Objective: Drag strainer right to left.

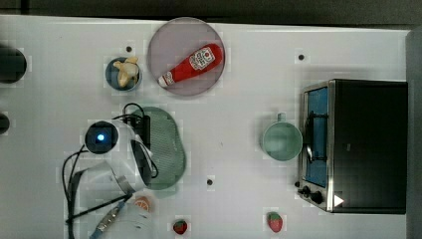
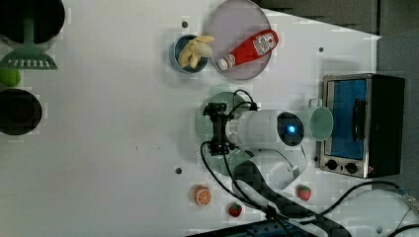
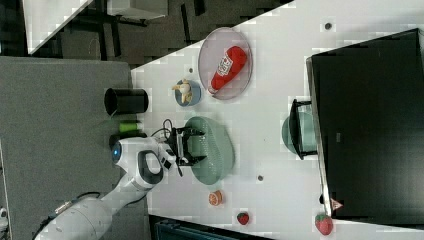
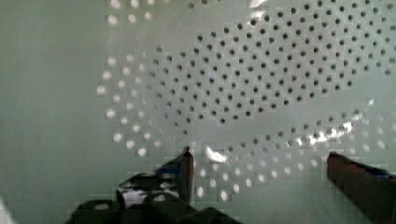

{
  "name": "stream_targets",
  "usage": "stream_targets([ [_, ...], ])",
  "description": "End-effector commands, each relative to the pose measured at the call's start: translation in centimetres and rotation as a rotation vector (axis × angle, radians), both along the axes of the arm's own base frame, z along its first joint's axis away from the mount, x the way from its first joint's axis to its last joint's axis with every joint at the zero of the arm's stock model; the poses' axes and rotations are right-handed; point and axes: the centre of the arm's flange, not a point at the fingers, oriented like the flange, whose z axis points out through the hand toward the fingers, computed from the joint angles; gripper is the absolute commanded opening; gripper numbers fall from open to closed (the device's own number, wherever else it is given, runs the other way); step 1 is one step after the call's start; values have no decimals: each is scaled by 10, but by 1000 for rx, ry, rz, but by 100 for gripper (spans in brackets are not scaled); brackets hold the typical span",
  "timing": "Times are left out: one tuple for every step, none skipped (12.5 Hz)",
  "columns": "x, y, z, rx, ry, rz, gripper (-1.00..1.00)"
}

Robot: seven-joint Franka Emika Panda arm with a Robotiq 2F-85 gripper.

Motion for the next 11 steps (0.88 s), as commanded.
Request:
stream_targets([
  [-7,63,9,23,-16,-12,100],
  [-7,75,8,33,-17,-15,100],
  [-7,85,6,42,-14,-27,100],
  [-6,95,6,52,-13,-34,100],
  [-6,104,6,59,-9,-37,100],
  [-6,113,5,65,-1,-39,100],
  [-6,121,6,71,2,-37,100],
  [-7,128,6,75,7,-34,100],
  [-7,135,6,79,9,-29,100],
  [-7,141,8,83,7,-26,100],
  [-8,146,9,85,9,-30,100],
])
